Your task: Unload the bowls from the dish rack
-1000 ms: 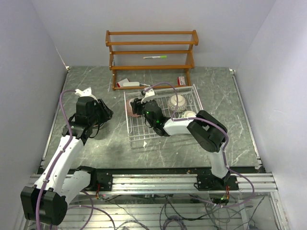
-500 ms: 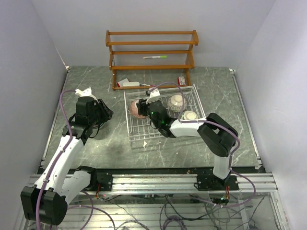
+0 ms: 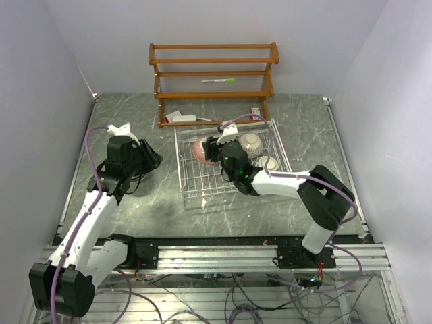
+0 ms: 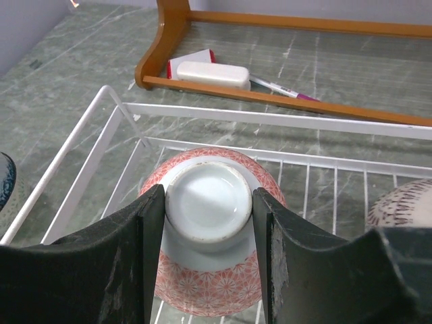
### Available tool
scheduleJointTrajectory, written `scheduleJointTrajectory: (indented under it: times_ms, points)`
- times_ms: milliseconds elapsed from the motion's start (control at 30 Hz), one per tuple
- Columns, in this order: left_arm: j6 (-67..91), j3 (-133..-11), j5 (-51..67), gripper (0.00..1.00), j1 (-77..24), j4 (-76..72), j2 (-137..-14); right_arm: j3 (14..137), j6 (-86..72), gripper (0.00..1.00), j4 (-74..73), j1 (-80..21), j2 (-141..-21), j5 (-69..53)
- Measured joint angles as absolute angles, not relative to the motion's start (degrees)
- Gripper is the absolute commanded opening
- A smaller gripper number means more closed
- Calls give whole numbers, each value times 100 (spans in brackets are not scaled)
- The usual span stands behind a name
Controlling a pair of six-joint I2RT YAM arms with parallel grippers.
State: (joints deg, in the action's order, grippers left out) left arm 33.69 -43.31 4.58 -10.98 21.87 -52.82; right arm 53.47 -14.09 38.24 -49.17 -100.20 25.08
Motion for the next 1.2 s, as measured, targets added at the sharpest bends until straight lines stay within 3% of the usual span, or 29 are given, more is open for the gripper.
scheduleJointTrajectory:
  times_ms: [333,633,1200]
  points:
    - [4158,-3918,1909,66,-1100,692,-5234,4630,-1933,0,3844,-4578,-9006,2082]
    - [5164,-3406,2738,76,-1140,-1179,-5323,3975,-2899,0,4322,-3913,-8287,976]
    - [6672,-2475,2467,76,-2318,-4600,-6348,3522,-4445,0,5822,-3256,-8374,-727]
